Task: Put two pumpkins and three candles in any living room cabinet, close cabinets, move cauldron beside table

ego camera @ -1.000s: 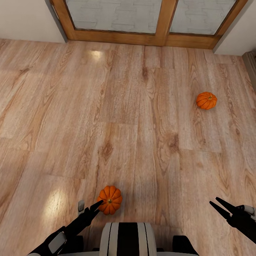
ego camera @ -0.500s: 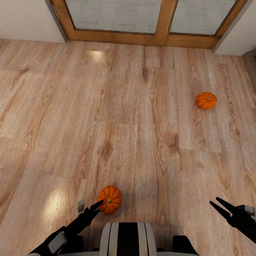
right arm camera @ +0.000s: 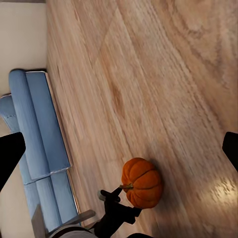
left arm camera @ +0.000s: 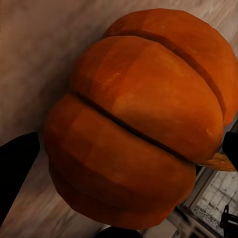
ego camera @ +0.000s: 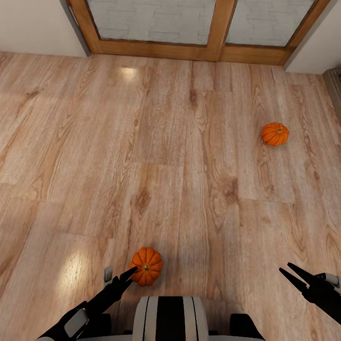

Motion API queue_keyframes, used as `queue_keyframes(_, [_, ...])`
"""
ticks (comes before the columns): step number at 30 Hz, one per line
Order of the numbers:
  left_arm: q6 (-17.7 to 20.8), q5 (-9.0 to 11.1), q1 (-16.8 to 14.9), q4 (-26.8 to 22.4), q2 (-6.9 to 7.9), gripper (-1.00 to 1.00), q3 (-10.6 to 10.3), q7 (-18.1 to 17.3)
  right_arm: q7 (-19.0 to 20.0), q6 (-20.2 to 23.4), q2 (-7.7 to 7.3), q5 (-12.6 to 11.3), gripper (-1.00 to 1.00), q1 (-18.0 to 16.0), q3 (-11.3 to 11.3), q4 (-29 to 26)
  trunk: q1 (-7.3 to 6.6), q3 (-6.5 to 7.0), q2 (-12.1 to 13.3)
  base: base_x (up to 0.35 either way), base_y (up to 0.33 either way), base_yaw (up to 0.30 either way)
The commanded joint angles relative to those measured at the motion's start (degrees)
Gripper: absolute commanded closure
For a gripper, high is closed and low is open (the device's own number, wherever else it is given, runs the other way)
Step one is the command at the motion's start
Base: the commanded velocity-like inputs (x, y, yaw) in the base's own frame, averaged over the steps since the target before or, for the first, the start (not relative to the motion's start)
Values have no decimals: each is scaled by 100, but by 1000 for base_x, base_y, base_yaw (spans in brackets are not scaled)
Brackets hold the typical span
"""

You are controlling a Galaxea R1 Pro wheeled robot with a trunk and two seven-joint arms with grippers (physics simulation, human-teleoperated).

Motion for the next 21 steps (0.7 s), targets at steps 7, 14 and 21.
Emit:
queue_keyframes(7, [21, -1, 0, 15, 19, 100, -108, -77, 1, 33, -1, -23, -100, -1, -3, 1, -5, 41, 2, 0, 0, 0])
queue_keyframes(14, [26, 6, 6, 10, 29, 100, -107, -130, 1, 37, -1, -19, -100, -1, 0, 1, -23, 196, 11, 0, 0, 0])
queue_keyframes(21, [23, 8, 2, 7, 43, 100, -100, -441, 1, 33, 1, -16, -100, -1, 3, 1, -41, 351, 21, 0, 0, 0])
